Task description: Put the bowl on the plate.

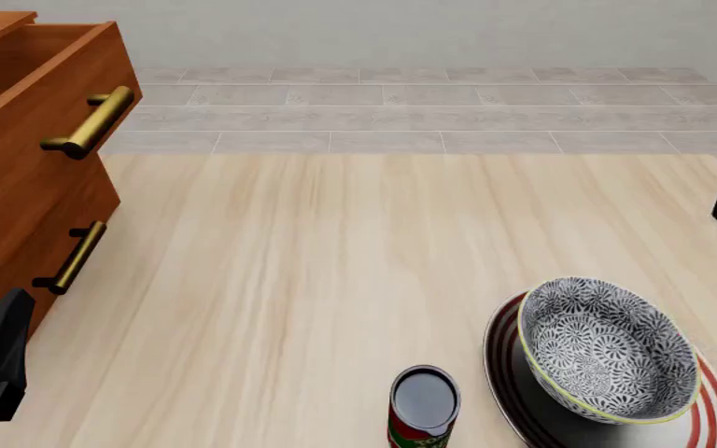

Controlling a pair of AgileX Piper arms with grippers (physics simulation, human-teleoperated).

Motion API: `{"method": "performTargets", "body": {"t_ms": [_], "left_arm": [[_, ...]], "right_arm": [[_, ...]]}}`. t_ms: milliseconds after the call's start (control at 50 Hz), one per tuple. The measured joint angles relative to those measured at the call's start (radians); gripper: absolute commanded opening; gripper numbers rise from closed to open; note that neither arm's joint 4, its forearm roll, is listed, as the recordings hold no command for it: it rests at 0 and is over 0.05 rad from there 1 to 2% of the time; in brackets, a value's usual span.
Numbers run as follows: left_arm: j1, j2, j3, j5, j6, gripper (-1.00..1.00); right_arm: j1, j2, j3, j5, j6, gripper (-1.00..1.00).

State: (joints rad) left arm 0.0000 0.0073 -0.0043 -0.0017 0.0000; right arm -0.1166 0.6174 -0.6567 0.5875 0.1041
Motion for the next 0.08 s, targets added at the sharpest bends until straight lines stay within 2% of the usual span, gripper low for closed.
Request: {"method": "performTargets", "body": {"t_ms": [80], "left_arm": [[0.0,0.0,0.0,0.0,0.0,1.0]], "right_arm": [[0.007,0.004,-0.036,0.01,-0.003,1.0]]}}
